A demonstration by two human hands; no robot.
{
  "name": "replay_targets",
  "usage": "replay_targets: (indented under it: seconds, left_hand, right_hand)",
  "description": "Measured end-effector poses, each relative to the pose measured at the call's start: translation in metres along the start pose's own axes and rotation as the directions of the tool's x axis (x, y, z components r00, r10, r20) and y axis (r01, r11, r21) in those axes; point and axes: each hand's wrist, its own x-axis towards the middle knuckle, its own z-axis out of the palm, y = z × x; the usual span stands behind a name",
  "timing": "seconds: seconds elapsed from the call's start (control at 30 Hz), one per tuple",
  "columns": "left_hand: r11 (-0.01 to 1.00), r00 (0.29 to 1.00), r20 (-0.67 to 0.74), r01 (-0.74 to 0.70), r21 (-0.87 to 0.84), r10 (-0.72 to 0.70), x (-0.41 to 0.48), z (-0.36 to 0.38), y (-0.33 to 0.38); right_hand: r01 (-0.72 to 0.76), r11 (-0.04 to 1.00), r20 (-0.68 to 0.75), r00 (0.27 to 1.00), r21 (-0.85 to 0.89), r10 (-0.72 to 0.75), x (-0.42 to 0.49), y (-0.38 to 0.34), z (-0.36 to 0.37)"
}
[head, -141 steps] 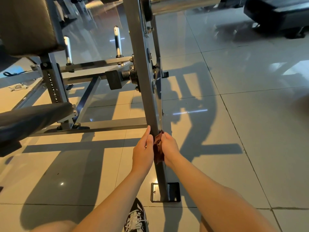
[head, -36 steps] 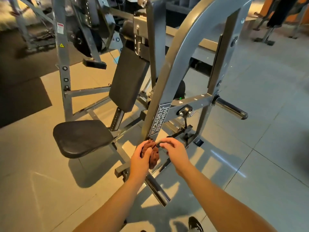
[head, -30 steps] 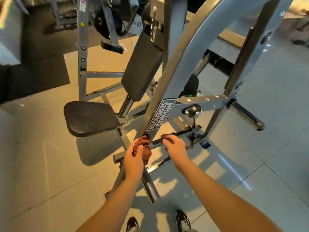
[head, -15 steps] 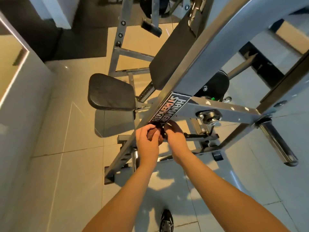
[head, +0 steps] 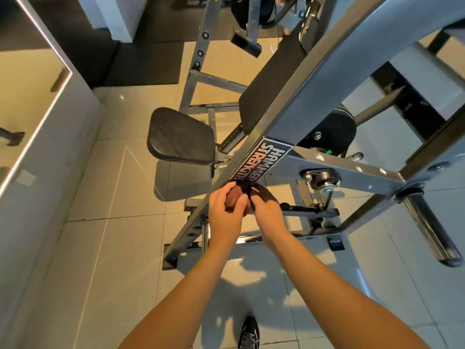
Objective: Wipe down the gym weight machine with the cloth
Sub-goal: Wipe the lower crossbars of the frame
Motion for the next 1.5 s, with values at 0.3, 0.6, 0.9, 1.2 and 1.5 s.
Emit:
replay_targets:
  seconds: [0.3,0.6,0.9,1.2,1.5]
  left_hand:
    - [0.999,0.993,-0.111,0.035,-0.008,-0.036,0.01,0.002,-0.015]
    - [0.999,0.996,-0.078,-0.051,0.006,0.051,0.014,0.0,0.007]
    - [0.979,0.972,-0.116,0.206,0.007,-0.203,0.012,0.001,-0.022]
    - [0.994,0.992,-0.056,0.111,-0.019,-0.112,0.02,0.012,0.001]
    - [0.968,0.968,0.034,0.25,-0.028,-0.249,0.017,-0.02,-0.009]
  right_hand:
    - [-0.042,0.996,0.041,0.998,-0.078,0.045,0.003,0.008,0.007]
    - [0.071,0.997,0.007,0.997,-0.007,-0.071,-0.003,0.004,0.004]
    - [-0.044,0.998,0.029,0.999,-0.044,0.045,0.005,0.007,0.002]
    - [0.027,0.999,-0.028,0.999,0.027,-0.026,0.004,0.008,-0.002]
    - [-0.002,1.0,0.051,0.999,0.004,0.002,-0.009,0.03,0.007]
